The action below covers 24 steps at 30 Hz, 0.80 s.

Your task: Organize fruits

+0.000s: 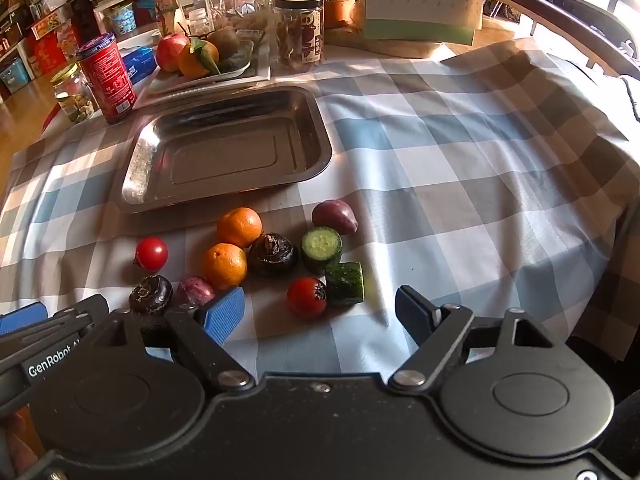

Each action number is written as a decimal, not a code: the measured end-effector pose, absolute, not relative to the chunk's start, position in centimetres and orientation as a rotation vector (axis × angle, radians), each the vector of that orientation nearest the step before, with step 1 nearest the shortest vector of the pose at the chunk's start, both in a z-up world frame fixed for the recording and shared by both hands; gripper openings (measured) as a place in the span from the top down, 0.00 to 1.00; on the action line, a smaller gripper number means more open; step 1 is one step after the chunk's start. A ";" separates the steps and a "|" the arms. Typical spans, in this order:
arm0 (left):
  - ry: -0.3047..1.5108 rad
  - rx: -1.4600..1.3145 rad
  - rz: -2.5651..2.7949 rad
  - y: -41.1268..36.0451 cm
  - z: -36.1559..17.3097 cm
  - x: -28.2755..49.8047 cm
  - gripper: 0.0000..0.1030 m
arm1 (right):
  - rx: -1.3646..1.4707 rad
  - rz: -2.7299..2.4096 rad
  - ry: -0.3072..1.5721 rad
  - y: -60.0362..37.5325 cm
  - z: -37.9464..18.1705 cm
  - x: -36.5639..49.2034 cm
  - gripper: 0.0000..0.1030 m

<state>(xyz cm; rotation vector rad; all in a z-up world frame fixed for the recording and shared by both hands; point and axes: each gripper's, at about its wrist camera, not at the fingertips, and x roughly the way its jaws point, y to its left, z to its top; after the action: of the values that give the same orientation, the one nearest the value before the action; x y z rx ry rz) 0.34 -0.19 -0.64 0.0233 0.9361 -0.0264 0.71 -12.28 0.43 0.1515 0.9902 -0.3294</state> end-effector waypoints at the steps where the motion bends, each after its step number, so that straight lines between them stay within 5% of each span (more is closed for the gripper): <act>1: 0.937 0.024 -0.027 -0.2 -0.7 0.3 0.37 | 0.151 -0.329 0.990 -12.3 0.4 0.7 0.20; 24: 0.949 0.030 -0.033 -0.3 -0.9 0.4 0.37 | 0.148 -0.321 1.000 -12.0 0.2 0.7 0.20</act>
<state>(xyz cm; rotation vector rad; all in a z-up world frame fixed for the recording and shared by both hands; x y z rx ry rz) 0.45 -0.27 -0.95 0.0302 0.9489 -0.0329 0.72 -11.97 0.25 0.1479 1.0000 -0.3213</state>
